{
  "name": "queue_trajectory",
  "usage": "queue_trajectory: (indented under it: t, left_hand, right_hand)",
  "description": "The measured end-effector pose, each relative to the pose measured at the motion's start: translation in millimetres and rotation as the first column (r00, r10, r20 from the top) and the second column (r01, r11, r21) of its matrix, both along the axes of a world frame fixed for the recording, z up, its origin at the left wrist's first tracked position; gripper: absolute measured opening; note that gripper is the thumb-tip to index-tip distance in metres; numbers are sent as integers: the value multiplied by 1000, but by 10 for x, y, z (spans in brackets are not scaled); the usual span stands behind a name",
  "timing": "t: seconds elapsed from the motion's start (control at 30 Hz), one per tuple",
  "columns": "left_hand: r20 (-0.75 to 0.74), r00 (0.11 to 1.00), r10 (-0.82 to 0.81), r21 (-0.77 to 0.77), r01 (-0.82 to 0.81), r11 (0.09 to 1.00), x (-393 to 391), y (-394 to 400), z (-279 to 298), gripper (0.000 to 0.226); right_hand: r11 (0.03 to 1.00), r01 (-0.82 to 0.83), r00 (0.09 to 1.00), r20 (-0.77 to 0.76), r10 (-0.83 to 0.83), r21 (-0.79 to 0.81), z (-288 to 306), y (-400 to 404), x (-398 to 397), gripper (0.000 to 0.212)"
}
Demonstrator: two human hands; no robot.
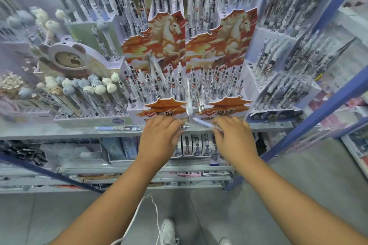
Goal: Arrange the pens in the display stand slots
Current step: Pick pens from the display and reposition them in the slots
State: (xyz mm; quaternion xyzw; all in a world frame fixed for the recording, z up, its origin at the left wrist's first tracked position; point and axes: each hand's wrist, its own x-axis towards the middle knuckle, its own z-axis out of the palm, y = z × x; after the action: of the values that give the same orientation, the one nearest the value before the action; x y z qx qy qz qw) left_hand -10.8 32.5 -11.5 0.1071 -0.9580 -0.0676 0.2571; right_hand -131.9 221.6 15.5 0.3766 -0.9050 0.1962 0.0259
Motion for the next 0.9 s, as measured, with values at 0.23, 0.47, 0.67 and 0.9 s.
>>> queue_trajectory:
  t: [0.23,0.47,0.67,0.9]
  left_hand:
    - [-140,989,-49,223,80,972,182,164,445,24]
    - [-246,967,72,608,96,788,49,245,1106,20]
    - [-336,936,107,724,184,665,-133,289,1560,15]
    - [-390,918,75,698,241,674,-311,387,1919,15]
  right_hand:
    - [987,2,755,648,105,-162,513,248,146,34]
    - [787,277,147,834,532,-551,1241,149,132,28]
    - [781,142,613,673,413,-608,1611,-26,139,21]
    - [804,20,895,369,251,-594,1882,-3,-12,27]
